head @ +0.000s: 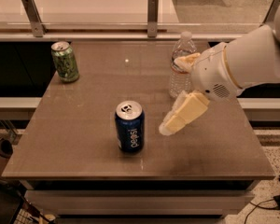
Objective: Move pepsi can near green can
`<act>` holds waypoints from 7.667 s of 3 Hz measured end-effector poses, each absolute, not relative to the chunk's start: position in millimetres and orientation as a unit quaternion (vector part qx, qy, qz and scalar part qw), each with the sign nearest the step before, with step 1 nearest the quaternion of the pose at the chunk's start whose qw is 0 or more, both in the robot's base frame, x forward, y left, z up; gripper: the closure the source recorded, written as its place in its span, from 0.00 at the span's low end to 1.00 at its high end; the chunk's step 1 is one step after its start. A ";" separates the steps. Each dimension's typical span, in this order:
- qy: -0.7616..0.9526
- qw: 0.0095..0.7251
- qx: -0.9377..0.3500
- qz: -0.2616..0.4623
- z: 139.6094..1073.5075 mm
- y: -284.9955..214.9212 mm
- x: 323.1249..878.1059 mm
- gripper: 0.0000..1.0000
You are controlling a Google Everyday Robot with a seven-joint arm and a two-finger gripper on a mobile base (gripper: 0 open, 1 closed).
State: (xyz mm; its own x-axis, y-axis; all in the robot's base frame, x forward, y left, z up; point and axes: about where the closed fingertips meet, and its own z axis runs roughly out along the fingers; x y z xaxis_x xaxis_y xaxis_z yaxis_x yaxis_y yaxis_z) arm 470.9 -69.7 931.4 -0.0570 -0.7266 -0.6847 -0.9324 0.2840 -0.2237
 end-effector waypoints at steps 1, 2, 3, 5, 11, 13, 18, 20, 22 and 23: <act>0.689 0.399 -0.578 0.178 924.1 -40.9 461.4 0.00; 0.662 0.430 -0.576 0.211 918.1 -18.3 448.3 0.00; 0.635 0.454 -0.574 0.247 908.7 1.8 437.0 0.00; 0.591 0.489 -0.569 0.295 901.0 26.4 427.2 0.00; 0.589 0.487 -0.581 0.280 918.6 34.1 432.8 1.00; 0.623 0.506 -0.543 0.249 959.4 20.0 492.4 1.00; 0.702 0.574 -0.386 0.169 967.3 73.3 637.3 1.00; 0.717 0.547 -0.401 0.162 949.0 109.8 667.6 1.00; 0.706 0.554 -0.412 0.160 934.5 143.0 686.6 1.00; 0.696 0.564 -0.417 0.154 924.5 150.7 689.2 1.00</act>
Offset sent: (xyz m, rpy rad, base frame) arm -0.0395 0.0757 -0.0226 0.3244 -0.0791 0.1489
